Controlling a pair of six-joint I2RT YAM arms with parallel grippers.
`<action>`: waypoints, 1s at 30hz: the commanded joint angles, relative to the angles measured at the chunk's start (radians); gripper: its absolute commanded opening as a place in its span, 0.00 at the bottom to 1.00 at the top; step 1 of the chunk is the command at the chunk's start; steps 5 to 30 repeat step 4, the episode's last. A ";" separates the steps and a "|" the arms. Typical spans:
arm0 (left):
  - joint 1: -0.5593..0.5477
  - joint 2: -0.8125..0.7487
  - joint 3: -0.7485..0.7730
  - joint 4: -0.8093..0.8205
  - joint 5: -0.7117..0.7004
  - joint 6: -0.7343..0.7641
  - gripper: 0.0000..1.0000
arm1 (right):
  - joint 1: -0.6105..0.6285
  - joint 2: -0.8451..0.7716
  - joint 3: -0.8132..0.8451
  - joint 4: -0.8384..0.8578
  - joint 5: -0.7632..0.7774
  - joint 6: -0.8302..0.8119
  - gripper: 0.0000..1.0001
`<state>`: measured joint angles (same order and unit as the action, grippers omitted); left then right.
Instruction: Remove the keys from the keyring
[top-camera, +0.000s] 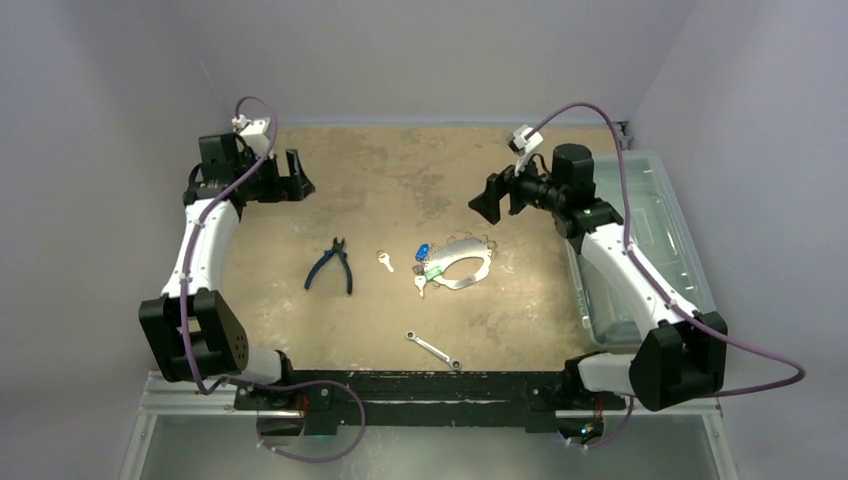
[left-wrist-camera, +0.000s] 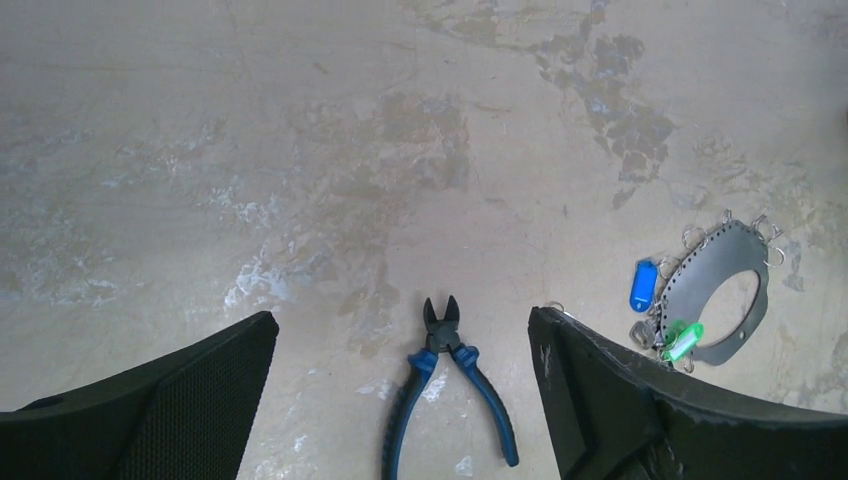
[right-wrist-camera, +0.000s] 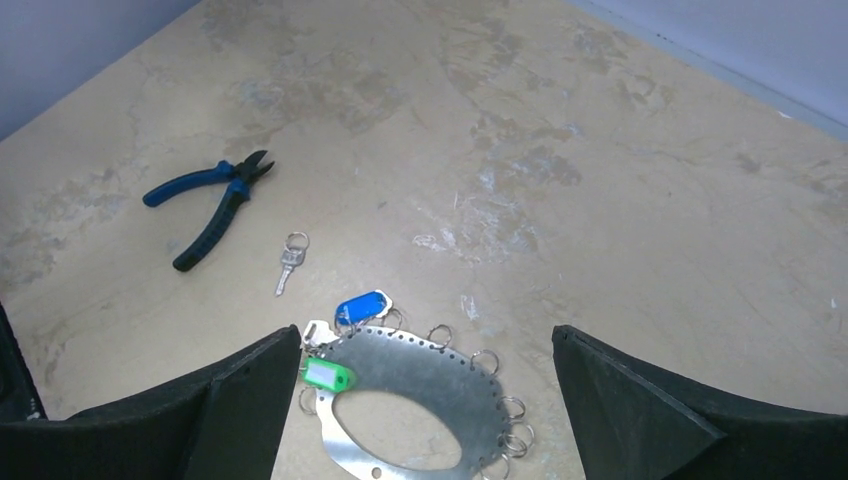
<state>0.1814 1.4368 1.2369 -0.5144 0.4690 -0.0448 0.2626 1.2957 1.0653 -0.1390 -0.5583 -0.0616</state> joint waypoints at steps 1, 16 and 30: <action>-0.002 -0.072 -0.015 0.063 -0.038 -0.034 0.96 | -0.009 0.013 -0.006 0.041 0.031 0.020 0.99; -0.002 -0.075 -0.030 0.061 -0.055 -0.020 0.97 | -0.010 0.022 -0.002 0.043 0.031 0.019 0.99; -0.002 -0.075 -0.030 0.061 -0.055 -0.020 0.97 | -0.010 0.022 -0.002 0.043 0.031 0.019 0.99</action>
